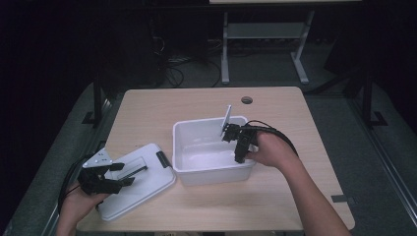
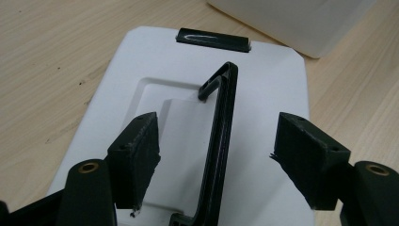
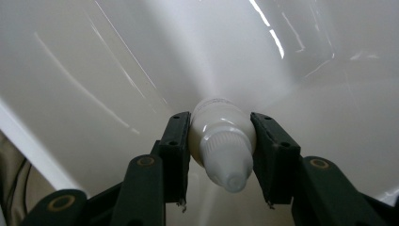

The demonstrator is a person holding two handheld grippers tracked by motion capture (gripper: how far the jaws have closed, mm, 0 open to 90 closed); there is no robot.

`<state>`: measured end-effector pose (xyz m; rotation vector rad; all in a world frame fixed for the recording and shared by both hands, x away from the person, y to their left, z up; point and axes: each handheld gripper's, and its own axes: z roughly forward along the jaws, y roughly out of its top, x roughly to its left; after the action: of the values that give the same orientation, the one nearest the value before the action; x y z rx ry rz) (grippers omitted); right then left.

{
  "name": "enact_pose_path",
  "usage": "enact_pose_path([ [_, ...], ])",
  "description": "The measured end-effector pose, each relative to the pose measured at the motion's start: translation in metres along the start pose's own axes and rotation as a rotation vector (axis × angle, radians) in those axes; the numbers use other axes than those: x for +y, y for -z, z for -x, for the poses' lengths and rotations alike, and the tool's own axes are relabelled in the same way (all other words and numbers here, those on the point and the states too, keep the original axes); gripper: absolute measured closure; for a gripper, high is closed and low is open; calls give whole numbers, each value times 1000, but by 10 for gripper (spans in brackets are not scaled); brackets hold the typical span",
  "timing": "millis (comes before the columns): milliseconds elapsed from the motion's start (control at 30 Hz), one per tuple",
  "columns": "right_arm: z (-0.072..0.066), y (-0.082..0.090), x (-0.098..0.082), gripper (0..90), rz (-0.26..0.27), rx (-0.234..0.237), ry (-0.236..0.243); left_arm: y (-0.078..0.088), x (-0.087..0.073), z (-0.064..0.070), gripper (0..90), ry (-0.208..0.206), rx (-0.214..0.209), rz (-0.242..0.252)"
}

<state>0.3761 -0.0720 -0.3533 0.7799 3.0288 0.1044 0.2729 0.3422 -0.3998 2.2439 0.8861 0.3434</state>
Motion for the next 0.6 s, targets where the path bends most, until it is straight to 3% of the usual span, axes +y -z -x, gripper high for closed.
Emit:
enact_pose_path([
  [600, -5, 14, -4, 594, 20, -17, 2, -2, 1, 2, 307, -15, -5, -11],
])
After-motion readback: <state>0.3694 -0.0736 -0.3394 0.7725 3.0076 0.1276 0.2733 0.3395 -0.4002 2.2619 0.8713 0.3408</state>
